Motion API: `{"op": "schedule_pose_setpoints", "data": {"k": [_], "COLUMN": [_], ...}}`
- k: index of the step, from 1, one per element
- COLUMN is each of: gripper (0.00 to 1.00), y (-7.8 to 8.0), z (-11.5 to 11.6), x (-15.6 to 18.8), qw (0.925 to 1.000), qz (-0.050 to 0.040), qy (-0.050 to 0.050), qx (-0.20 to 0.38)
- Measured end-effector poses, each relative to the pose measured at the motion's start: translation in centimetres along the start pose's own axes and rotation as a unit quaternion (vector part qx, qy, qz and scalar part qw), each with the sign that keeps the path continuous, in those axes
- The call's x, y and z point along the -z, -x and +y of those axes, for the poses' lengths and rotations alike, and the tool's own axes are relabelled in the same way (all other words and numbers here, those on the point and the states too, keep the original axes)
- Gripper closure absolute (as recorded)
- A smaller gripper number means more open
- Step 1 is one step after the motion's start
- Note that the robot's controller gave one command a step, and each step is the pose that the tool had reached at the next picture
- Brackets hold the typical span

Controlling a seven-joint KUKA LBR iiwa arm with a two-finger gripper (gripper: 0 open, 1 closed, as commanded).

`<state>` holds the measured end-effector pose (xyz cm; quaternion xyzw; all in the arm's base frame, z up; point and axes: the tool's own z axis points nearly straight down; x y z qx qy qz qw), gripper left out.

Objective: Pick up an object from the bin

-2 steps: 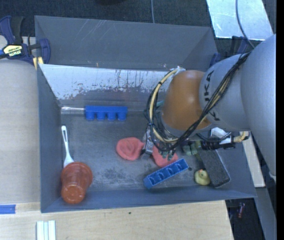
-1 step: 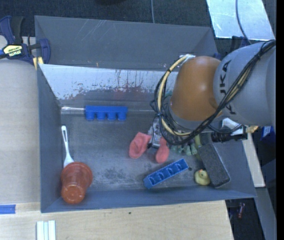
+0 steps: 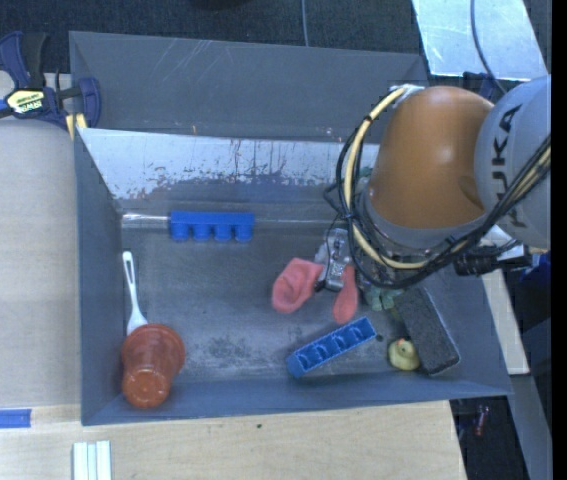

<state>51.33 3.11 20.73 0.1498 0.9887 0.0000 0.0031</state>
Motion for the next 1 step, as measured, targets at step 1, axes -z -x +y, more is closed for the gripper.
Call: {"op": "schedule_pose_setpoints", "data": {"k": [1], "gripper": [1.0], "y": [0.0], "z": [0.06], "x": [2.91], "qw": [1.0], "qz": [0.0003], "qy": [0.0], "qx": [-0.003]}}
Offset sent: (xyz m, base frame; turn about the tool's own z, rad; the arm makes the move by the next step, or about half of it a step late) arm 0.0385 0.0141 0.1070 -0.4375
